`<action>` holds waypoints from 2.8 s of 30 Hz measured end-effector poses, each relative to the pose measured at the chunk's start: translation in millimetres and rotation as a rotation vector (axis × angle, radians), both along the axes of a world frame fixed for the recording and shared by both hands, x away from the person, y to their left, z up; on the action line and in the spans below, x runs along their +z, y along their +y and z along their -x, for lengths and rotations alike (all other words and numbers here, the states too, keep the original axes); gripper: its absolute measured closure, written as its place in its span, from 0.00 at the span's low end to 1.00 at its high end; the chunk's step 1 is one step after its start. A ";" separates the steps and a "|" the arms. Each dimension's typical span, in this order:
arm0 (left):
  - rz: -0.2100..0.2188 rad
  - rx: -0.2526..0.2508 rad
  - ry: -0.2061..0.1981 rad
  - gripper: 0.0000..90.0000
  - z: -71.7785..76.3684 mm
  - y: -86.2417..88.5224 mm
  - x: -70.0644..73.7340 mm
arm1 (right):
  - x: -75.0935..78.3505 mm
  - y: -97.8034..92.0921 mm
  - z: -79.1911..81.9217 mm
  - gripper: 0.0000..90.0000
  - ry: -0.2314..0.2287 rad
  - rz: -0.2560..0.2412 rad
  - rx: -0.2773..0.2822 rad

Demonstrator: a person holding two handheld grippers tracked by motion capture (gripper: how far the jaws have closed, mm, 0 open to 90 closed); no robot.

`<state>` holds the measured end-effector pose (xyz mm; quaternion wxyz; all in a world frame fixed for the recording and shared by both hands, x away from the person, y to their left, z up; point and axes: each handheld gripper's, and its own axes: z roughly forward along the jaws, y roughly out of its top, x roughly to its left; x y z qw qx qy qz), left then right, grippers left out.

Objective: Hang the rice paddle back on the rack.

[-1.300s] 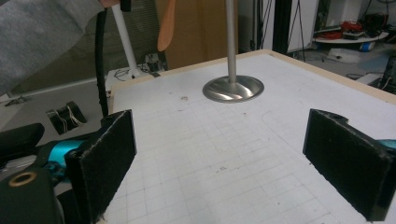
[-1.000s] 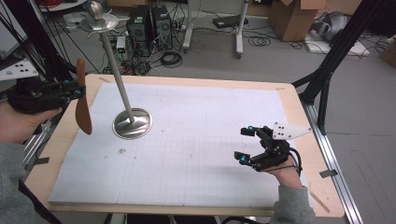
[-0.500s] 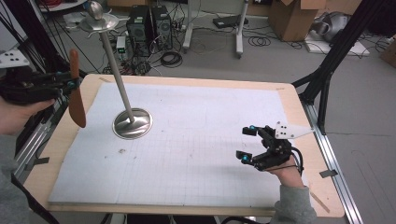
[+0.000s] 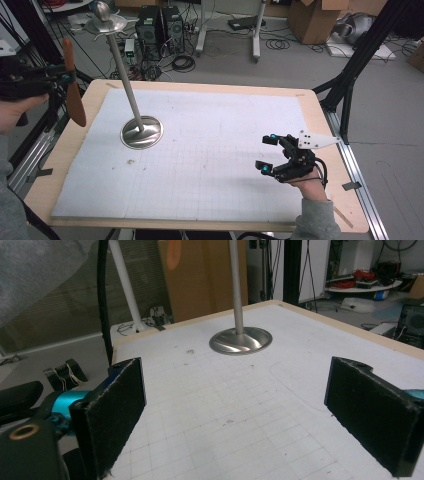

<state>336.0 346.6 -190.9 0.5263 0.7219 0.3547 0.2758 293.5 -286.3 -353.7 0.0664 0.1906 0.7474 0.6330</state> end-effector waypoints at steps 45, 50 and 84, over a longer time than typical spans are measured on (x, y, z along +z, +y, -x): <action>0.115 -0.002 -0.018 0.72 -18.6 -12.1 12.1 | -0.4 -5.9 0.7 0.09 0.000 -0.014 -0.009; 0.121 -0.003 -0.014 0.72 -21.1 -15.3 10.6 | -0.8 -6.1 0.7 0.09 0.005 -0.006 -0.010; 0.129 0.001 -0.008 0.72 -26.3 -21.1 3.6 | -1.0 -7.5 0.8 0.09 0.004 -0.004 -0.015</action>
